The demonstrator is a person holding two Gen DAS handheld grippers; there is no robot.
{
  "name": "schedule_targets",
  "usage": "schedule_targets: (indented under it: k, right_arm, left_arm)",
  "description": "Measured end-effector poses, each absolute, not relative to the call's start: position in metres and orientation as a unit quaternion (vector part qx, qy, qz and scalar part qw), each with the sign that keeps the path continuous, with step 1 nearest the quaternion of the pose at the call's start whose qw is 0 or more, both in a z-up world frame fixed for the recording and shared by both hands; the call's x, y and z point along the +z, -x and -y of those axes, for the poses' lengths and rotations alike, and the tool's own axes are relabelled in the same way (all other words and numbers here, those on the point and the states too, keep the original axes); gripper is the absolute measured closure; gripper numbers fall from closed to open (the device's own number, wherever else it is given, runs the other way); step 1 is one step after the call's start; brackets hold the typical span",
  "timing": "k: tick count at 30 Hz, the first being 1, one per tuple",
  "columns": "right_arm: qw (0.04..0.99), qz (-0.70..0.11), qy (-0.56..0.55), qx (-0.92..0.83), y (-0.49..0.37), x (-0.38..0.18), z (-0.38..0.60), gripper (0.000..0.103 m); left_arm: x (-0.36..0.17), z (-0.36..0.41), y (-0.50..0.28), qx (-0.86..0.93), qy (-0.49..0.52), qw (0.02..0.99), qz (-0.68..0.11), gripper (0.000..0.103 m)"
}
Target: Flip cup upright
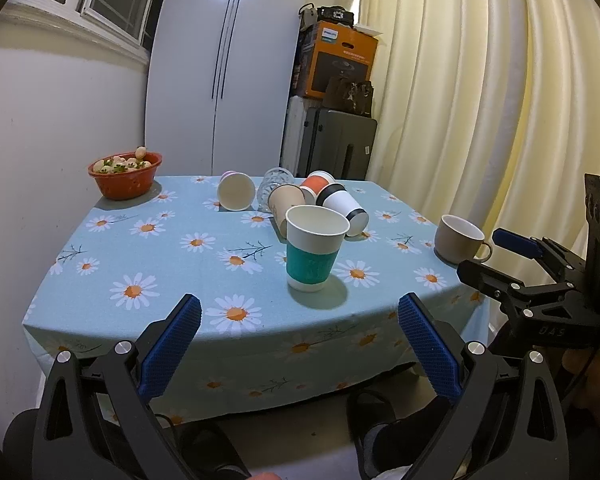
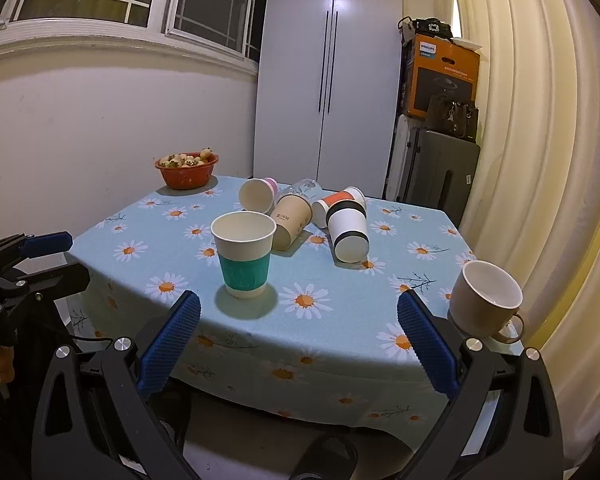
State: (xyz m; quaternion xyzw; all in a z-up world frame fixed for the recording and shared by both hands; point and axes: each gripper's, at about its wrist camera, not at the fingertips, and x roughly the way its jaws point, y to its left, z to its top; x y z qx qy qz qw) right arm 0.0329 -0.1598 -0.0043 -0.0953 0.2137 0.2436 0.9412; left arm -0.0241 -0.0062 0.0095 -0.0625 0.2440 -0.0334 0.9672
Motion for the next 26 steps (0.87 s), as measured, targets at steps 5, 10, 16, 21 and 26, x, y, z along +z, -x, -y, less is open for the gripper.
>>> schedule_targets:
  k: [5,10,16,21,26]
  right_arm:
    - [0.941,-0.215,0.092,0.243,-0.0329,-0.0049,0.1608,0.005]
    - [0.941,-0.216,0.092,0.244,-0.0331,-0.0050,0.1608,0.005]
    - [0.941,-0.216,0.093,0.243,-0.0331,-0.0053,0.1606,0.005]
    - [0.941,-0.217,0.095,0.243,-0.0336,-0.0052,0.1603,0.005]
    - [0.941,-0.217,0.095,0.244,-0.0336,-0.0053,0.1602,0.005]
  left_arm:
    - [0.0092,0.0088,0.0234,-0.035,0.059,0.967,-0.247,0.007]
    - [0.0085,0.0091,0.0232,-0.034,0.059,0.967,-0.247,0.007]
    - [0.0078,0.0110,0.0245,-0.032,0.053,0.967,-0.246,0.007]
    - [0.0085,0.0115,0.0258,-0.029,0.050,0.969,-0.242,0.007]
    - [0.0093,0.0099,0.0258,-0.032,0.054,0.968,-0.242,0.007]
